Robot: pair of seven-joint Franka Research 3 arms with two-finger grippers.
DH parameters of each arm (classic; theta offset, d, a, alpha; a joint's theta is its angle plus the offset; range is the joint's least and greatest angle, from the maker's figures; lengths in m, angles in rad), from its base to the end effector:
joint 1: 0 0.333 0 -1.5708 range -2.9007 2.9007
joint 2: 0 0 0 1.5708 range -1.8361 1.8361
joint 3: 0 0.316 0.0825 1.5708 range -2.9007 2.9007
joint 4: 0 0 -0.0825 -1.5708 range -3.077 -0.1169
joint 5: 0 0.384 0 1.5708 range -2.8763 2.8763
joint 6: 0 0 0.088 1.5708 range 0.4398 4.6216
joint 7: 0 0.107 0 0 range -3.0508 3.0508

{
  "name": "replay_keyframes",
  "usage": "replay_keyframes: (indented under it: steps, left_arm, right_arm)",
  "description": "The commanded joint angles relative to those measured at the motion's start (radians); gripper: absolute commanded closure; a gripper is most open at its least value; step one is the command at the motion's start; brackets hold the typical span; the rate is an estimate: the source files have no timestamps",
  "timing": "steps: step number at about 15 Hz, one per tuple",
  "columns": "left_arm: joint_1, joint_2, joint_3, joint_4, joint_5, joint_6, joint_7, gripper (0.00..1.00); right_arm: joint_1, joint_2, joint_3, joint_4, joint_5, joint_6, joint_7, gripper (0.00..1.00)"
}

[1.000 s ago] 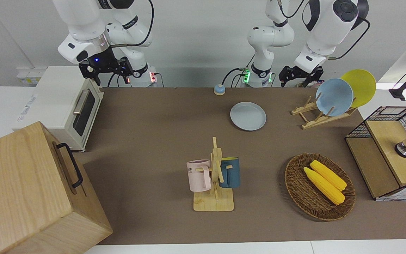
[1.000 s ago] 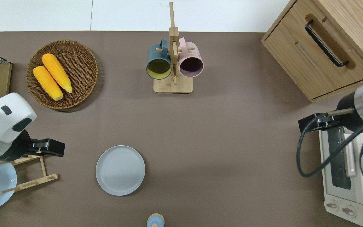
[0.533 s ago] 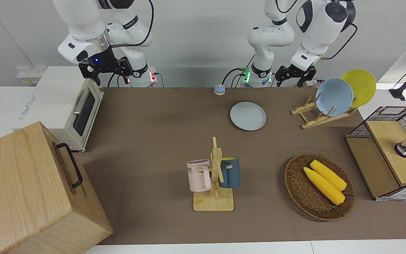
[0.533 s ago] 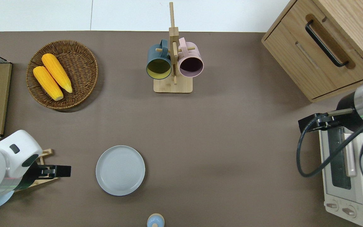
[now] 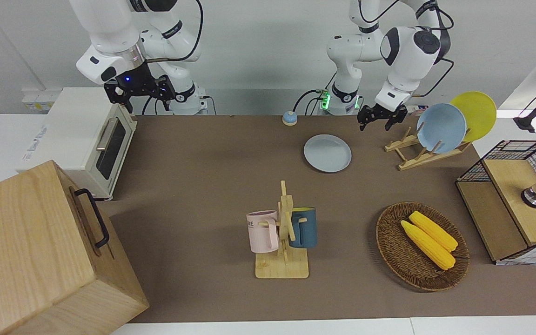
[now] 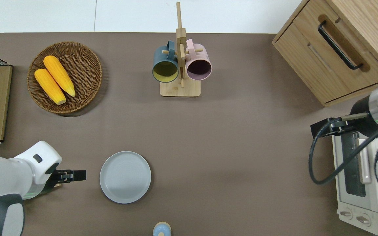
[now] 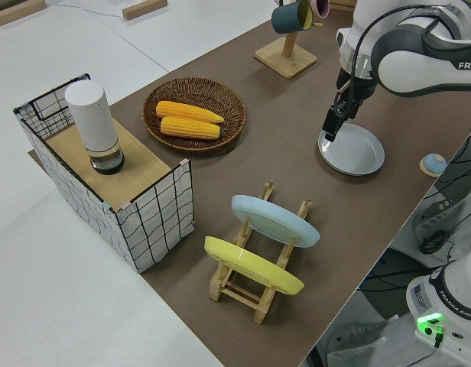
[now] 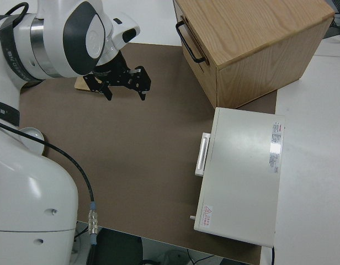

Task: Pick gray plate from table and place it on lower plate rack with left arm
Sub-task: 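Move the left gripper toward the gray plate's edge nearest the rack, then close the left gripper on the gray plate's rim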

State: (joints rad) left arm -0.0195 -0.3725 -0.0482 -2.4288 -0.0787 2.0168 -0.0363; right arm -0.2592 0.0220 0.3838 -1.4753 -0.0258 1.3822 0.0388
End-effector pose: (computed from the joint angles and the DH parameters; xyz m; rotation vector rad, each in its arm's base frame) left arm 0.4225 -0.0337 0.4406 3.0902 0.0118 -0.0652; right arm 0.5375 0.0615 0.6421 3.1075 0.1287 -0.1739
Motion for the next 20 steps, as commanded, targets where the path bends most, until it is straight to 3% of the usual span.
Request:
replay_keyframes:
  steps: [1, 10, 14, 20]
  left_arm:
    - [-0.017, -0.037, -0.018, -0.139, -0.013, 0.152, -0.008, 0.01]
    - [-0.065, 0.102, -0.018, -0.180, -0.039, 0.289, -0.010, 0.01]
    - [-0.083, 0.127, -0.018, -0.231, -0.053, 0.393, -0.010, 0.01]
    - [-0.094, 0.172, -0.018, -0.237, -0.053, 0.405, -0.010, 0.01]
  right_arm:
    - [-0.023, -0.002, 0.021, 0.007, -0.006, -0.011, 0.012, 0.017]
    - [-0.023, -0.004, 0.021, 0.007, -0.006, -0.011, 0.012, 0.017]
    - [-0.023, -0.002, 0.021, 0.006, -0.006, -0.011, 0.012, 0.017]
    - [-0.023, -0.004, 0.021, 0.007, -0.006, -0.011, 0.012, 0.017]
